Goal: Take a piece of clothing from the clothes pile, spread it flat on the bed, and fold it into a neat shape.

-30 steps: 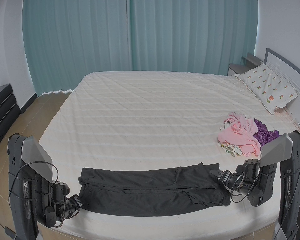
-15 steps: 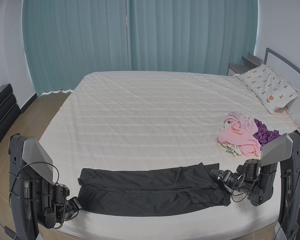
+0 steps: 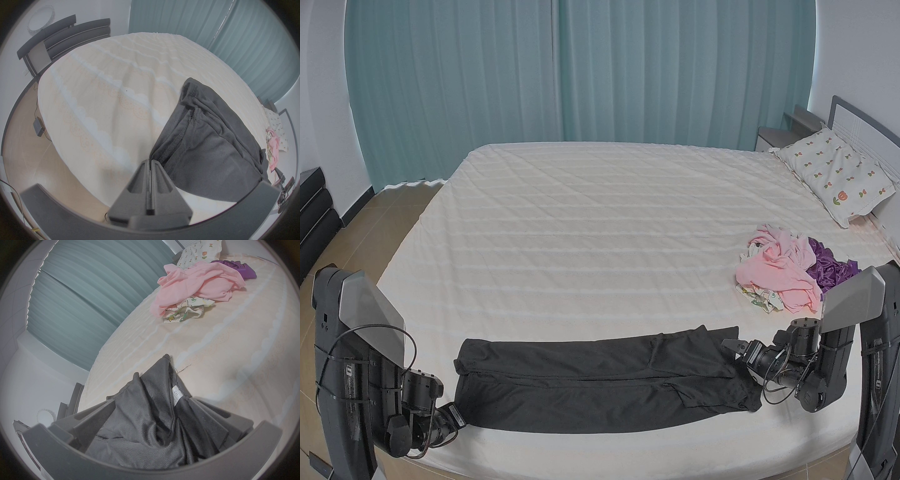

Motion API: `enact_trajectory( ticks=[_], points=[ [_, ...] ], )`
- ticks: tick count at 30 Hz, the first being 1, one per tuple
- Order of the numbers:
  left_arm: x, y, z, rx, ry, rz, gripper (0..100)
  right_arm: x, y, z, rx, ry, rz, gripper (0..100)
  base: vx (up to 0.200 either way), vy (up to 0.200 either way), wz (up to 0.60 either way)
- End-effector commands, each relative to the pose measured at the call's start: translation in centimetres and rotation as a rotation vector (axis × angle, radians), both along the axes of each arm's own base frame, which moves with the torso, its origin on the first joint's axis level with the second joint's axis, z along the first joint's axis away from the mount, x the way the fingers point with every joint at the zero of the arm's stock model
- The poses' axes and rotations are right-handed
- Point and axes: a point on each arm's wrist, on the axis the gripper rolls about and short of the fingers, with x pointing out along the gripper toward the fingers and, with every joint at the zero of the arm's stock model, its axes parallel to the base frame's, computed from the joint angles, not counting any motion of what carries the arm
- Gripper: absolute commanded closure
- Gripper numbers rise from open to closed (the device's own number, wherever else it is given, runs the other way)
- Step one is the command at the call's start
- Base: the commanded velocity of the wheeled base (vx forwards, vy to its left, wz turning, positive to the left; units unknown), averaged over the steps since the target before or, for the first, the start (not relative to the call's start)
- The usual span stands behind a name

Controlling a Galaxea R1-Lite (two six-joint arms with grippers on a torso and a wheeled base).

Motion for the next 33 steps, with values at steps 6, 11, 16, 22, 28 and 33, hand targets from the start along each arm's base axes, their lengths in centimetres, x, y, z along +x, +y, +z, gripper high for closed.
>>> enact_trajectory(
  ticks=[6, 11, 16, 22, 28, 33],
  points=[
    [-0.5, -0.2, 0.6, 0.016, 0.009, -0.004, 100, 0.0, 0.0, 0.1, 0.001, -0.012, 0.000, 0, 0.000, 0.000, 0.00],
    [-0.4, -0.1, 0.6, 0.016, 0.004, 0.000, 0, 0.1, 0.0, 0.3, 0.002, -0.018, -0.001, 0, 0.000, 0.000, 0.00],
    [0.0, 0.5, 0.9, 0.015, -0.037, 0.024, 0, 0.1, -0.1, 0.3, 0.001, -0.018, -0.006, 0, 0.000, 0.000, 0.00],
    [1.1, 2.6, 2.5, -0.014, -0.183, 0.091, 0, -0.1, -1.2, 1.0, -0.001, -0.030, -0.036, 0, 0.000, 0.000, 0.00],
    [2.2, 2.8, 4.7, -0.071, -0.329, 0.062, 0, -0.5, -1.1, 0.7, -0.003, -0.009, -0.026, 0, 0.000, 0.000, 0.00],
    [4.3, 2.3, 5.1, -0.056, -0.404, 0.012, 0, -0.6, -0.8, 0.2, -0.005, 0.007, -0.014, 0, 0.000, 0.000, 0.00]
  ],
)
